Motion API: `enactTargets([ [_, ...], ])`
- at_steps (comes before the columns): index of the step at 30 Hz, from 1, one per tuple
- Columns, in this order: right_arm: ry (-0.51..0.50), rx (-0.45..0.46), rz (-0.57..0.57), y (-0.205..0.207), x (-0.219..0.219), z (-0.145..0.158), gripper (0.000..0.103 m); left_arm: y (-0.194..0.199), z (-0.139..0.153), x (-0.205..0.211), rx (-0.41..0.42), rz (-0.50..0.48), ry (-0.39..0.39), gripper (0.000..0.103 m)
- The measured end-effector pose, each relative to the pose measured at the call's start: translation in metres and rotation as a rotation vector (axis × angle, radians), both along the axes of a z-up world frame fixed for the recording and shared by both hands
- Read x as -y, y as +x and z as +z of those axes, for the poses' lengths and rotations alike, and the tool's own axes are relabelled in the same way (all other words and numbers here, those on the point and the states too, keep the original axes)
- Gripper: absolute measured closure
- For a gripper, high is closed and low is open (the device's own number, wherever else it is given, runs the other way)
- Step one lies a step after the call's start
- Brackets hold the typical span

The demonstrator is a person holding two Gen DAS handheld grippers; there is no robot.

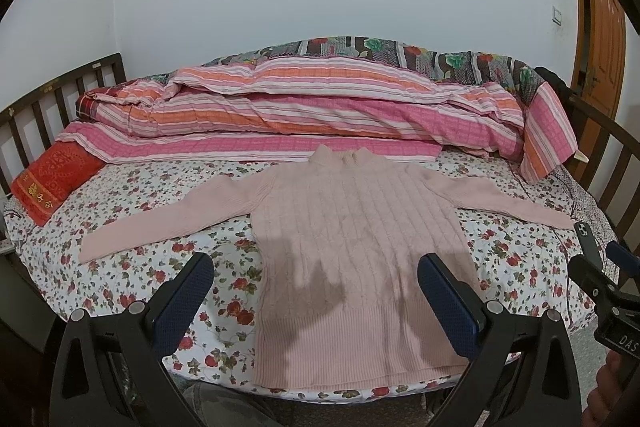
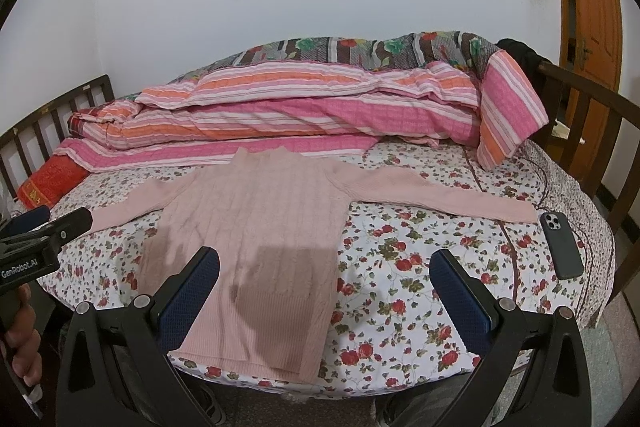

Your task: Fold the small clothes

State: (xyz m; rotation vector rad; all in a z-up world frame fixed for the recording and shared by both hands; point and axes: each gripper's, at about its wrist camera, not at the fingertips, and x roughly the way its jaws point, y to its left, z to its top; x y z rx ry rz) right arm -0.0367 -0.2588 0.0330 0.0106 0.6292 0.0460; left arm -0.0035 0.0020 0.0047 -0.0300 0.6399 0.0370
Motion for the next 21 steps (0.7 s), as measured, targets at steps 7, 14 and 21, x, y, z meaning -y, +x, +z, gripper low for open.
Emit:
enactTargets([
  [7,0.005,0.000,0.000,0.000,-0.002,0.000,0.000,0.000,0.000,0.000,0.000,-0.001,-0.001,0.001],
  [14,0.001,0.000,0.001,0.001,-0.001,-0.001,0.000,0.000,0.005,-0.002,0.008,-0.005,-0.009,0.001],
  [21,-0.013,-0.002,0.000,0.008,-0.002,-0.010,0.000,0.014,-0.001,-0.020,-0.006,-0.017,-0.091,0.001],
])
